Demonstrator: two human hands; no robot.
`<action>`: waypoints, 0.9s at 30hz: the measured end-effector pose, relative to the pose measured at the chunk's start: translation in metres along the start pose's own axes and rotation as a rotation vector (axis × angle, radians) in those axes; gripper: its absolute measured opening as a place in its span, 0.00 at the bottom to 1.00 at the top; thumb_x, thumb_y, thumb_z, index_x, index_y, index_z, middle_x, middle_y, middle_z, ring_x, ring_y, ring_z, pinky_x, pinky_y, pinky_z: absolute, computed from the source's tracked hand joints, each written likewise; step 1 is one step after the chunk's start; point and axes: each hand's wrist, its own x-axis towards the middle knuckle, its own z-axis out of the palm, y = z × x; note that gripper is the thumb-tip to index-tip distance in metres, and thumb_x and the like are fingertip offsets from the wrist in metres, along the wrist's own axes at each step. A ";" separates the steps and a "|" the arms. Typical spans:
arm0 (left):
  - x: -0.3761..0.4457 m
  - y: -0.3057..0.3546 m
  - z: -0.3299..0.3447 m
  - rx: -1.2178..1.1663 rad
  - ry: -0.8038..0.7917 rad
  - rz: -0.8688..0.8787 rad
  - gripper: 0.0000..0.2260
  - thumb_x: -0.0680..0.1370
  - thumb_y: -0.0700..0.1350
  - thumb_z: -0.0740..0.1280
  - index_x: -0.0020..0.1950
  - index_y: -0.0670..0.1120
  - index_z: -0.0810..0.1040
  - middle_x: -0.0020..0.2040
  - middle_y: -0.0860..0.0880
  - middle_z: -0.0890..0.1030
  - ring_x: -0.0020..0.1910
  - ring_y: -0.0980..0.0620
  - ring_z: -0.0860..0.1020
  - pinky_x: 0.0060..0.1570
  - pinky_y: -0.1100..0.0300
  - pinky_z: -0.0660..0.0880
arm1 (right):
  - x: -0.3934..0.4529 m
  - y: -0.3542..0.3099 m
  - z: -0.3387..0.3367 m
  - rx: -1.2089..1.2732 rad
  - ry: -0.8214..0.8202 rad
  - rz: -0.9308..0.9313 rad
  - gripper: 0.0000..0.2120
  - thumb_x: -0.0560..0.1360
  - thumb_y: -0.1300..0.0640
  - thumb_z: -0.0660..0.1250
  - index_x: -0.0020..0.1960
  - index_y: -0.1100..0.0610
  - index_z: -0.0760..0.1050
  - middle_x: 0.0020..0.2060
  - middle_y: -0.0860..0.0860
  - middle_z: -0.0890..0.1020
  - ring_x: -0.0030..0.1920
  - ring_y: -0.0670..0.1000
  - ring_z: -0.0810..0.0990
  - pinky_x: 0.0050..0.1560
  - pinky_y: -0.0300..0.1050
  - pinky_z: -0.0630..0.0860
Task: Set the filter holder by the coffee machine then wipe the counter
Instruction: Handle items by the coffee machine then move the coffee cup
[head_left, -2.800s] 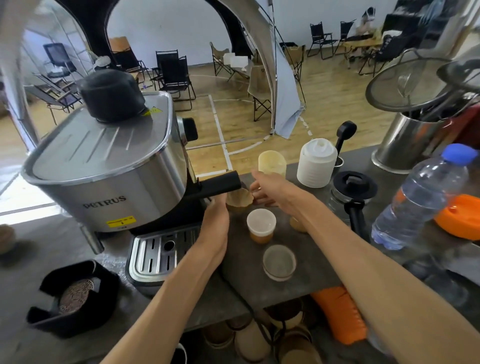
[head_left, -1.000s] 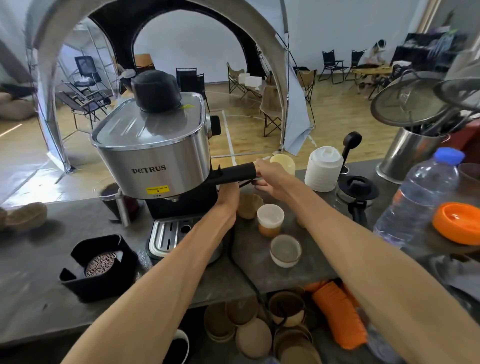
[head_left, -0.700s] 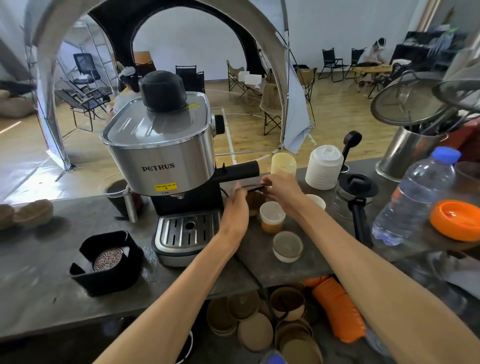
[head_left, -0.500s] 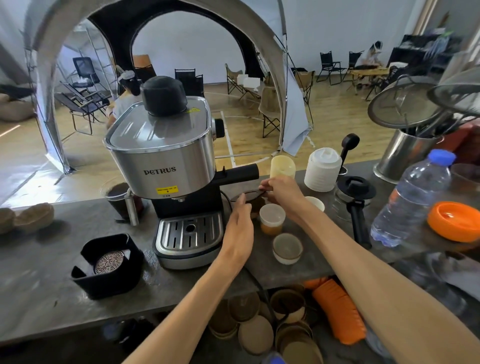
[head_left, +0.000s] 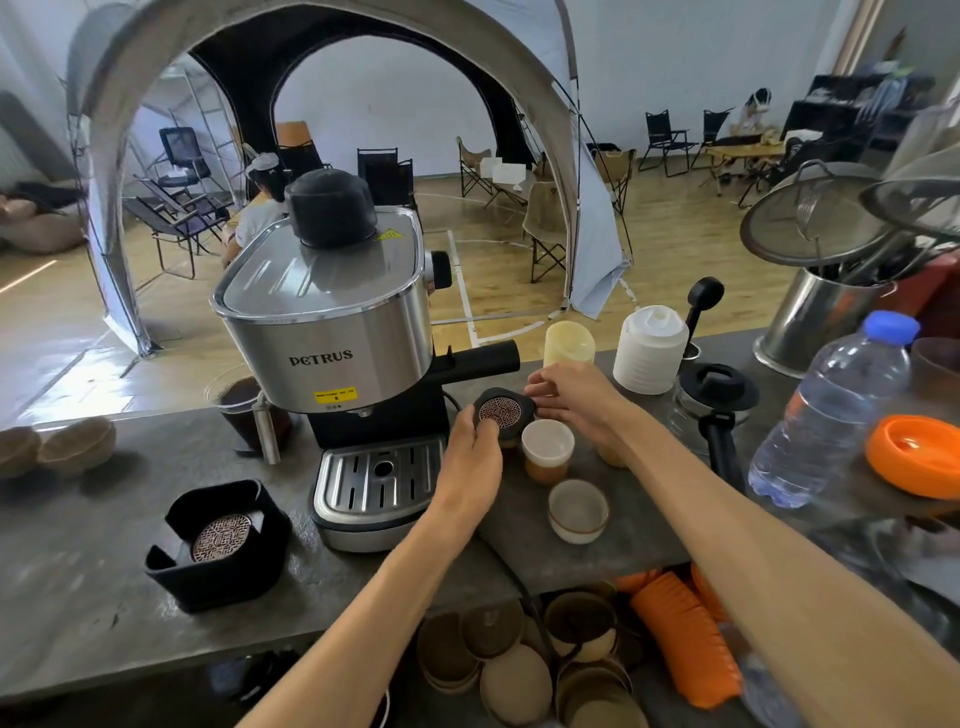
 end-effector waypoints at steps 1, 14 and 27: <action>0.005 0.004 0.001 0.027 0.004 -0.010 0.22 0.84 0.49 0.52 0.79 0.50 0.58 0.72 0.56 0.67 0.74 0.51 0.64 0.69 0.58 0.59 | 0.000 0.000 0.000 0.004 -0.005 0.001 0.13 0.80 0.60 0.58 0.60 0.64 0.74 0.55 0.61 0.81 0.54 0.56 0.82 0.57 0.50 0.80; 0.026 -0.002 -0.010 -0.170 -0.015 -0.140 0.25 0.75 0.42 0.60 0.73 0.48 0.67 0.66 0.48 0.77 0.64 0.49 0.75 0.67 0.47 0.71 | -0.001 0.003 0.003 -0.017 0.023 -0.056 0.14 0.75 0.75 0.60 0.54 0.64 0.80 0.55 0.61 0.82 0.55 0.57 0.82 0.54 0.50 0.82; -0.086 -0.010 -0.095 -0.205 0.091 0.008 0.12 0.78 0.33 0.66 0.59 0.45 0.82 0.51 0.50 0.85 0.54 0.56 0.82 0.60 0.60 0.76 | -0.125 0.016 0.050 0.342 -0.040 -0.049 0.11 0.76 0.71 0.65 0.53 0.61 0.82 0.49 0.53 0.87 0.52 0.50 0.85 0.54 0.42 0.81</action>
